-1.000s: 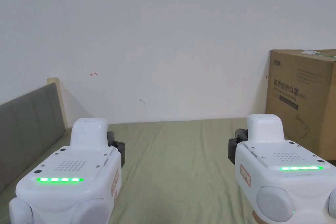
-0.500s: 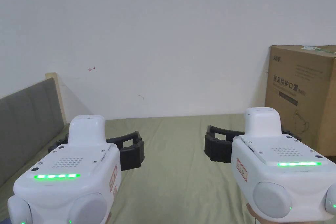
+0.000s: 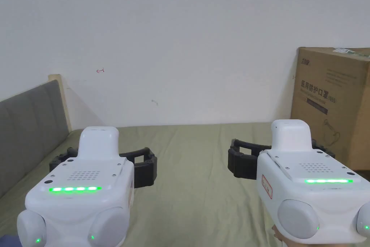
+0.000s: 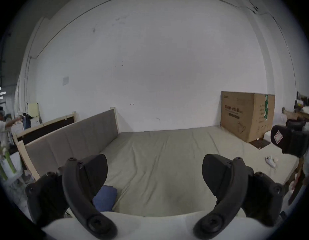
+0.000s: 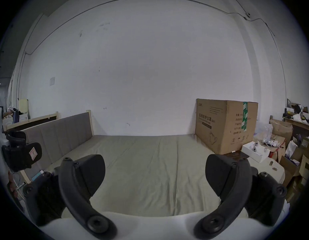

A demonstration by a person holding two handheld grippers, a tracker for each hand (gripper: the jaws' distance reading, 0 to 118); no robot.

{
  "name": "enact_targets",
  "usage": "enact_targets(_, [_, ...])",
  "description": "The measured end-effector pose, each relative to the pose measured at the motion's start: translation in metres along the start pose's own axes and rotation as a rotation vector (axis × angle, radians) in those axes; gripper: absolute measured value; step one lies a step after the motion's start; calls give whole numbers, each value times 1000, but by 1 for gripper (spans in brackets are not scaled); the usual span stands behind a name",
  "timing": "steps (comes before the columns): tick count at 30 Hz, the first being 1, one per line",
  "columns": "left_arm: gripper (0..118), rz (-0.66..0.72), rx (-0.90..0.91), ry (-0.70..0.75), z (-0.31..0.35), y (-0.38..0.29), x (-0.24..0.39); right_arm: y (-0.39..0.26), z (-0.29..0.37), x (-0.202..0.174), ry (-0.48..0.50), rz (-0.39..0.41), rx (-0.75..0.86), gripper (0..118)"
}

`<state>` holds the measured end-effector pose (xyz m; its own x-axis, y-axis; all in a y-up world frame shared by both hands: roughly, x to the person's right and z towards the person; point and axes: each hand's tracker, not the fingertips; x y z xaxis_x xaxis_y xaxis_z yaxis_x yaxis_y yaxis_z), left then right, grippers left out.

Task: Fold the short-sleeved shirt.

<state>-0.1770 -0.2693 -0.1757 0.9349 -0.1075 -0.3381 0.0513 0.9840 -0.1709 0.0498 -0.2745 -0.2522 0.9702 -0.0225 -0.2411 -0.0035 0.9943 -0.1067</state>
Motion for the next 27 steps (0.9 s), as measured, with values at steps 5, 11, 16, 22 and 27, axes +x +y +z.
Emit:
enact_targets(5, [112,-8,-42,0,-1,-2,7,-3,-2,0,-2,-1,-12,115])
enact_targets(11, [112,-9,-25,-8,-1,-4,10,-2,-3,1,-12,6,-4,115])
enact_targets(16, [112,1,-10,-49,1,-1,8,-4,-4,4,-13,-10,-15,115])
enact_targets(22, [112,59,-67,-29,-3,5,10,-6,-5,5,-10,-5,-22,115])
enact_targets(27, [112,35,-62,-20,-6,5,12,-8,-7,5,-9,-2,-32,115])
